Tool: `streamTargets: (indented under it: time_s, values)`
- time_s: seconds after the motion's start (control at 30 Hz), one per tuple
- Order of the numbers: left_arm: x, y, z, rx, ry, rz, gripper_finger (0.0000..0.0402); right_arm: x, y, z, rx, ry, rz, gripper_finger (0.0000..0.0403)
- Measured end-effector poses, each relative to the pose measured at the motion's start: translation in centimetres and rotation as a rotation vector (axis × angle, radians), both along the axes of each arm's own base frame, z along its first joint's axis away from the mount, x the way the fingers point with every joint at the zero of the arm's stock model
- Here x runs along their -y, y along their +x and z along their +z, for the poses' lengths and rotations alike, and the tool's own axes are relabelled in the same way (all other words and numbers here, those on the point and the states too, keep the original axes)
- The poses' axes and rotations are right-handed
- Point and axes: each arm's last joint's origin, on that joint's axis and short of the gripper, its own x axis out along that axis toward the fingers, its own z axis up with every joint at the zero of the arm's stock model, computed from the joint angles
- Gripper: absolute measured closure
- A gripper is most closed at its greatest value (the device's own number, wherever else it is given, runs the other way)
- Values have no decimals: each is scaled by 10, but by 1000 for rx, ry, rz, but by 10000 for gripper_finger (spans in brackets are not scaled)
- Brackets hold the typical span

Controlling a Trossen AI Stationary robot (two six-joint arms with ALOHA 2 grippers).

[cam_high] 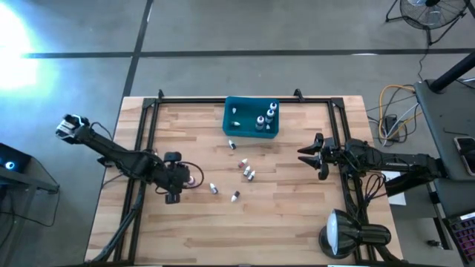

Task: Pick & Place food coloring
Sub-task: Put the large pink food coloring bottle into the blue bin

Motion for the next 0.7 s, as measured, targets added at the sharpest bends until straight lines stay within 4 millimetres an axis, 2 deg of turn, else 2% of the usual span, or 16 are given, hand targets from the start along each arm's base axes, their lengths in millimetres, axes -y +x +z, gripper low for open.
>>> streamTargets:
  time_s: [0.7]
  values:
    - [0, 8, -3, 102, 38, -1, 220, 0, 0, 0, 0, 0, 0, 255]
